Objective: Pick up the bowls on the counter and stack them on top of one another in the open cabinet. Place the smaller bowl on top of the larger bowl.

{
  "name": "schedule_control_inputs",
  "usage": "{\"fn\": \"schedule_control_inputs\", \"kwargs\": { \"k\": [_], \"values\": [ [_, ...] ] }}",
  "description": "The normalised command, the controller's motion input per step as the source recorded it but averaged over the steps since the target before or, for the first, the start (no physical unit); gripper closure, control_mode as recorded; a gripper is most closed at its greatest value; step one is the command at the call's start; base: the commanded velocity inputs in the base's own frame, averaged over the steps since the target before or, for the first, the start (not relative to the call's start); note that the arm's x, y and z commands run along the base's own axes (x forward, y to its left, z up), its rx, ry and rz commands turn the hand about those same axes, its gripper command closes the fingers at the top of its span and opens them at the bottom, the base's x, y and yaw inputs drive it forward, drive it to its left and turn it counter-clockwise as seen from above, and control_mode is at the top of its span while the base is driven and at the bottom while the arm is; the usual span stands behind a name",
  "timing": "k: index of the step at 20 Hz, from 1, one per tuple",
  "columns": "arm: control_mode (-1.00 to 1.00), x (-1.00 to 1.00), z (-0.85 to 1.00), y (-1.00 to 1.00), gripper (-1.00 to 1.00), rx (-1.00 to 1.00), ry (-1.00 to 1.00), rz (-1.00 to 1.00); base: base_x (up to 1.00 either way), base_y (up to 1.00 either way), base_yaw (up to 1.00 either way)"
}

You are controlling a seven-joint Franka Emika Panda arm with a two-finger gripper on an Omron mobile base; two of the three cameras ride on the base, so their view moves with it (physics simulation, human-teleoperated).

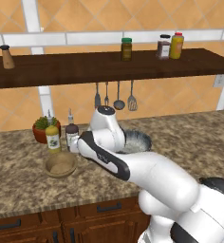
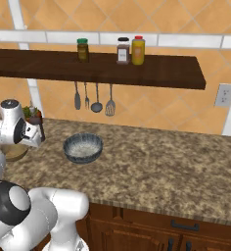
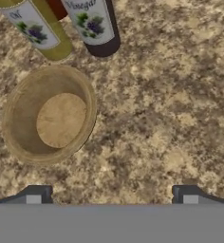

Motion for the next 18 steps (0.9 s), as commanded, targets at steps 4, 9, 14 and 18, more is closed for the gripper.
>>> {"fn": "schedule_control_inputs", "kwargs": {
  "k": [4, 9, 14, 18],
  "values": [
    [-1.00, 0.08, -0.31, 0.29, -1.00, -0.04, 0.00, 0.00, 0.00, 0.00, 0.00],
    [-1.00, 0.12, -0.44, 0.19, -1.00, -0.01, 0.00, 0.00, 0.00, 0.00, 0.00],
    [-1.00, 0.19, -0.41, 0.12, -1.00, 0.00, 0.00, 0.00, 0.00, 0.00, 0.00],
    [-1.00, 0.26, -0.11, 0.10, -1.00, 0.00, 0.00, 0.00, 0.00, 0.00, 0.00]
  ]
}}
